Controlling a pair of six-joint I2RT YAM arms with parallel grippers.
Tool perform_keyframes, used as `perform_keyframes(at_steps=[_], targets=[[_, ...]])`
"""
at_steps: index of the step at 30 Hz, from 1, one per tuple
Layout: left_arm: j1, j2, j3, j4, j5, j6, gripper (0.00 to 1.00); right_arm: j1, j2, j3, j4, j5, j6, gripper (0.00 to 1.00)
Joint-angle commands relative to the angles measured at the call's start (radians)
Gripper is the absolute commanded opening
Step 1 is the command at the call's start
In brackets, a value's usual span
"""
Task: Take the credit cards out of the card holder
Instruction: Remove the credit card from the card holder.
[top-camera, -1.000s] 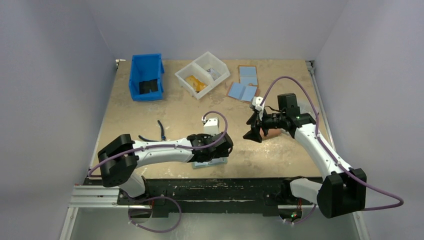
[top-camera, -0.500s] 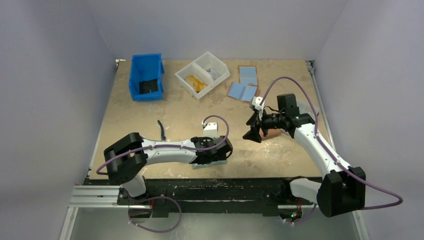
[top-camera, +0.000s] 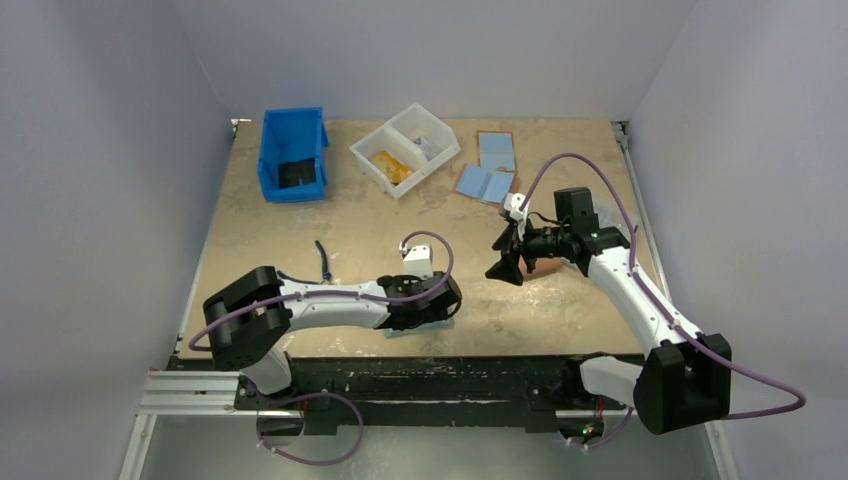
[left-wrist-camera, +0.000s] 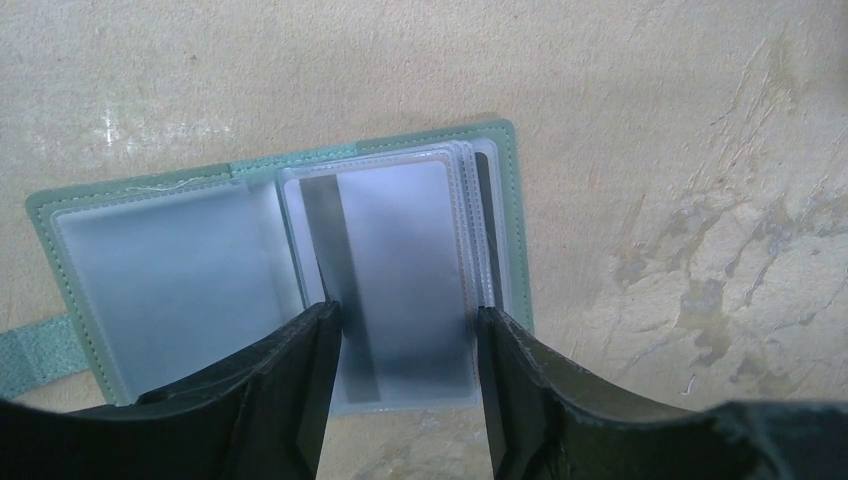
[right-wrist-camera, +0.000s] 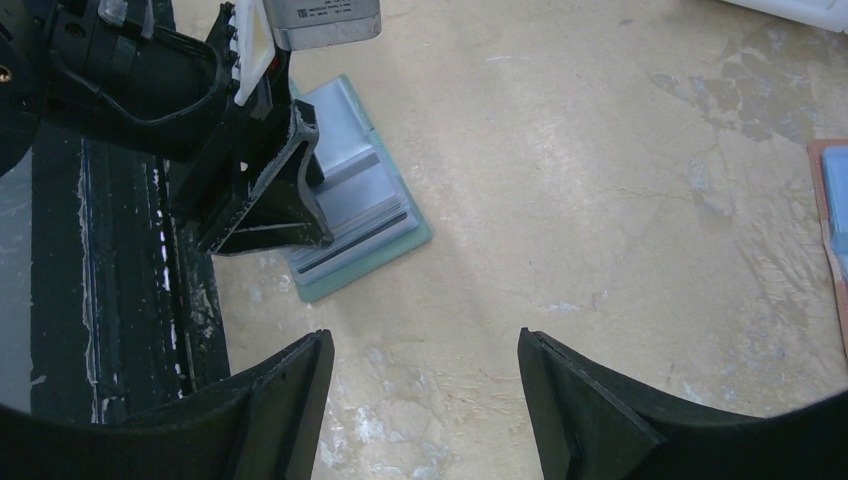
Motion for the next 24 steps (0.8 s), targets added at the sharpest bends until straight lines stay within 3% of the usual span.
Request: perform_keyframes(at_steps=[1, 10, 24], targets=[[0.019, -0.05, -0.054, 0.027, 0.01, -0.024, 0.54, -0.005, 0.002, -0.005, 0.023, -0.032, 0.01, 0.75], [0.061, -0.138, -0.18, 0.143, 0.09, 0.015, 0.47, -0.004, 0.005, -0.005, 0.021, -0.036, 0.01, 0.75], [0.167, -0.404, -0.448, 0.377, 0.226, 0.07, 0.46, -0.005, 0.01, -0.008, 0.02, -0.044, 0.011, 0.75]])
